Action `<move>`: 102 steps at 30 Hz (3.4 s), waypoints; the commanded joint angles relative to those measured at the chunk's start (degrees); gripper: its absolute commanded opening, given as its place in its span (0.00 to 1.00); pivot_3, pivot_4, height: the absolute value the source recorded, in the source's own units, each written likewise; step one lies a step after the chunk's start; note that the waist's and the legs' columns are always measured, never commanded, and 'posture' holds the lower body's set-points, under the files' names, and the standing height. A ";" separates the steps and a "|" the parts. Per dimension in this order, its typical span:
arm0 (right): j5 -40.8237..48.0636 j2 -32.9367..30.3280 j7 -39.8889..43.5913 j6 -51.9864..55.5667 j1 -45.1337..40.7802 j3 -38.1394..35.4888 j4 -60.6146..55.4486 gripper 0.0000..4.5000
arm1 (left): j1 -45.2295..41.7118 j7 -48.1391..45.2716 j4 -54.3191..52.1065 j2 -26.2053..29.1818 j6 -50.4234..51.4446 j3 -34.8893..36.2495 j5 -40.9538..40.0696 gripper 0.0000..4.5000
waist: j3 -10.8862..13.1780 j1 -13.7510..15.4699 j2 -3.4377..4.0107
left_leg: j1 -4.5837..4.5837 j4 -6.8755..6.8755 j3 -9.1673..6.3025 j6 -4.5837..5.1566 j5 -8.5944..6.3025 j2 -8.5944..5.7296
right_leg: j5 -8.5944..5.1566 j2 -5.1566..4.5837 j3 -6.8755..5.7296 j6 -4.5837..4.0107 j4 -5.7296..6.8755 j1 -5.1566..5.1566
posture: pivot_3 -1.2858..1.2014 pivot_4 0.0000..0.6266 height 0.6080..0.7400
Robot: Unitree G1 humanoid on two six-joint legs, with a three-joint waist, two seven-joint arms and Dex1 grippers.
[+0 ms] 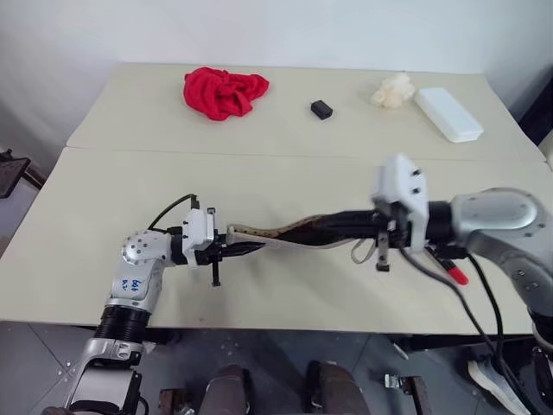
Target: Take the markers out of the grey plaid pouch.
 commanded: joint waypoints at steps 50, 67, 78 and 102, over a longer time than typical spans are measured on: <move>-58.14 24.62 -0.72 -42.81 -13.84 31.04 41.73 0.69 | 0.29 -2.39 -5.25 -2.07 8.66 -0.72 -2.70 0.00 | -0.02 -3.27 0.01 | 0.06 -0.11 0.04 -0.08 0.05 0.03 | 0.00 0.04 -0.05 0.00 0.07 -0.05 | 0.52 0.24 1.00; -58.96 20.85 6.17 -53.86 -10.42 23.77 38.80 0.12 | 0.79 -1.44 -5.71 -1.15 9.47 1.48 -2.36 0.00 | -0.02 -2.80 0.02 | 0.06 -0.07 0.02 -0.09 0.05 0.04 | -0.01 0.02 -0.05 -0.01 0.09 -0.01 | 0.52 0.24 1.00; -51.92 17.52 10.44 -54.46 -5.97 18.12 23.82 0.11 | 0.85 3.07 -5.40 -0.17 12.76 2.56 -2.50 0.00 | -0.02 -2.90 0.02 | 0.06 -0.09 0.02 -0.09 0.05 0.05 | -0.01 0.04 -0.05 -0.01 0.08 -0.04 | 0.52 0.24 1.00; -54.93 18.68 8.55 -63.93 -1.39 19.38 27.97 0.11 | 0.97 7.91 -9.96 1.10 28.50 3.71 -8.04 0.00 | -0.02 -2.83 0.02 | 0.07 -0.06 0.00 -0.10 0.05 0.05 | -0.01 0.04 -0.04 -0.01 0.08 -0.01 | 0.52 0.24 1.00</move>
